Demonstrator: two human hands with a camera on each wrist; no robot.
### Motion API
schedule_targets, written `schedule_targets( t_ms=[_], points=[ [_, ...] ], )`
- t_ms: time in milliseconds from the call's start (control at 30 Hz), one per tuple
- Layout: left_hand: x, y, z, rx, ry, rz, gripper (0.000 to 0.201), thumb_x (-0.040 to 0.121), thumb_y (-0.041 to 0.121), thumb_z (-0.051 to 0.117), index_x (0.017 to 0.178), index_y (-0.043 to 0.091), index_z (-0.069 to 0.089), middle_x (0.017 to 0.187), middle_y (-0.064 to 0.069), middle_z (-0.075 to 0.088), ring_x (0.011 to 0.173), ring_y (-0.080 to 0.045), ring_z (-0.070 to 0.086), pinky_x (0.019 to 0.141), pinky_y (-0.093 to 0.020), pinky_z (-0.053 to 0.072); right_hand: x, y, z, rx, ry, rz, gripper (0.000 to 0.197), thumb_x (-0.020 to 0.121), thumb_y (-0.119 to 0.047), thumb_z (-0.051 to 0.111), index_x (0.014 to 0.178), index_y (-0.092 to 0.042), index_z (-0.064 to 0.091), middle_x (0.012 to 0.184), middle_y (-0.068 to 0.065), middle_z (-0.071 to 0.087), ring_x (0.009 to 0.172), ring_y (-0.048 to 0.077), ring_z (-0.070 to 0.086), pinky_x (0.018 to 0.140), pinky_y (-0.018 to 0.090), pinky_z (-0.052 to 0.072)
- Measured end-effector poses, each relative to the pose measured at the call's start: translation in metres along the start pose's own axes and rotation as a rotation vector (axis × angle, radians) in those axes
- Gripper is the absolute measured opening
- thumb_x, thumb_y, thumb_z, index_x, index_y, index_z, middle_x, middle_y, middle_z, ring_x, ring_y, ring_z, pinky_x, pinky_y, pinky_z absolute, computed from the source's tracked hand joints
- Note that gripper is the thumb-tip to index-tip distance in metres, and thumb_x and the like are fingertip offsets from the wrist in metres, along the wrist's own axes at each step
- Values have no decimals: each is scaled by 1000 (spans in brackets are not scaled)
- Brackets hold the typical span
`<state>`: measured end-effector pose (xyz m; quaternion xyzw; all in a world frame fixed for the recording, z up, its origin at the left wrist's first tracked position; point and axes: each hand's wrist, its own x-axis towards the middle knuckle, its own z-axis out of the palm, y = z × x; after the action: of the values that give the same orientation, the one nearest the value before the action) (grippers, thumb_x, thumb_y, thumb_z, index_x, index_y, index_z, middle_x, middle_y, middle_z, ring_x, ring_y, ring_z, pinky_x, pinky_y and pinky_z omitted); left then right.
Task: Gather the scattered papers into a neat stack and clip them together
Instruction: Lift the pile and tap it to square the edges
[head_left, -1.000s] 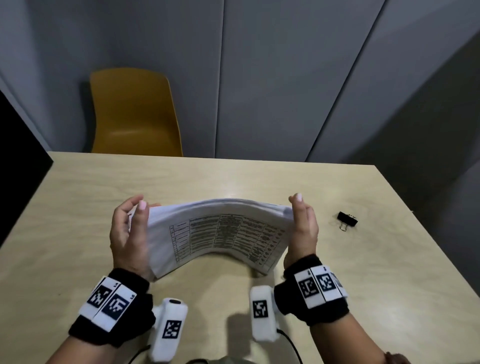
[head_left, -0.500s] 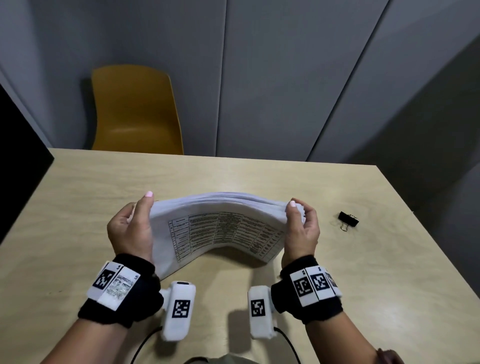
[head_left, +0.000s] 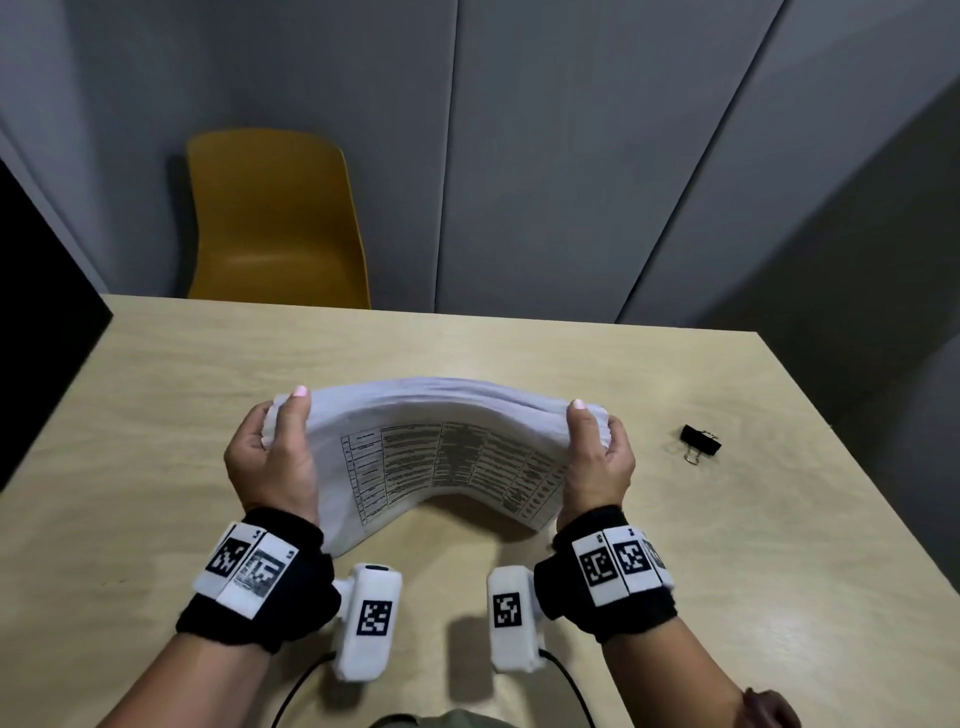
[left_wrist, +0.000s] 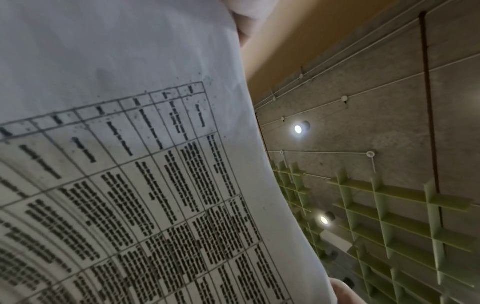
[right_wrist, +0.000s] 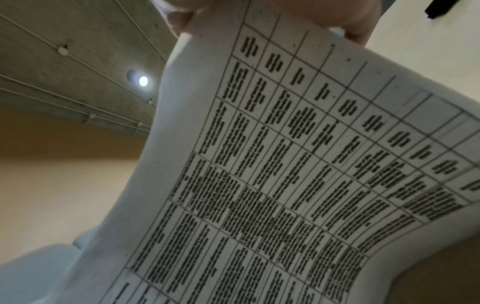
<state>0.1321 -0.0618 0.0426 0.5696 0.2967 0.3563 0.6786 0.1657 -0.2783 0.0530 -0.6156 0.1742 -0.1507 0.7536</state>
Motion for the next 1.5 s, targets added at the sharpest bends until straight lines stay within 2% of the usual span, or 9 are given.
schedule_targets(
  t_ms=[367,600,733,833,933,1067,1200,1300,1500],
  points=[
    [4,2,1,41,-6,-83,44,67,53,63,44,19,47,63,-8,42,65,-25,45,63,-35,37,1,-3,3,-18,78,0,32,70,-47,62,60,-19,51,62,-6,48,63,14,45,65,28,40],
    [5,1,-1,51,2,-77,51,67,52,65,39,18,40,58,-5,36,62,-24,38,62,-35,33,6,0,4,-33,125,75,33,67,-44,63,51,-17,49,60,-2,42,65,19,41,66,30,36],
    [0,6,5,-5,-62,-49,35,75,31,63,42,21,59,36,11,43,46,-14,43,53,-25,34,6,0,5,-59,128,101,36,64,-48,63,46,-19,50,62,1,44,66,19,42,64,31,36],
    [1,8,4,-37,-86,-27,34,79,37,58,48,21,59,46,9,49,51,-13,50,54,-23,38,3,-6,6,-8,51,128,26,60,-45,59,60,-19,59,69,2,49,72,21,46,62,30,37],
    [-3,5,-7,-109,-279,20,20,77,43,57,75,24,59,71,0,57,70,-20,56,64,-29,46,0,-5,-8,75,-190,28,54,53,-52,62,98,-21,62,93,0,57,86,18,53,69,27,44],
    [-5,-6,-27,38,-503,47,38,74,-6,68,107,6,54,84,4,66,67,6,64,61,-9,51,3,12,-40,-276,-526,-193,84,61,-23,78,131,-40,37,136,-11,45,119,7,49,102,23,41],
    [0,-13,-25,135,-439,-73,20,77,-6,67,83,13,62,61,12,70,52,10,61,48,-6,47,17,28,-42,-481,-420,-220,41,68,-2,74,101,-24,62,100,0,66,85,-1,63,87,42,53],
    [3,-7,-21,140,-481,-6,24,77,-3,66,74,20,61,51,28,63,53,14,60,50,-4,45,21,20,-34,-379,-460,-150,24,74,7,69,90,-9,66,75,-4,71,71,5,65,70,32,56],
    [19,-25,-39,228,-624,-82,36,58,15,84,89,12,66,70,21,72,75,-6,68,69,-19,54,25,23,-47,-273,-520,-28,43,67,21,66,93,-13,62,73,-16,73,74,-2,66,72,22,51]
  ],
)
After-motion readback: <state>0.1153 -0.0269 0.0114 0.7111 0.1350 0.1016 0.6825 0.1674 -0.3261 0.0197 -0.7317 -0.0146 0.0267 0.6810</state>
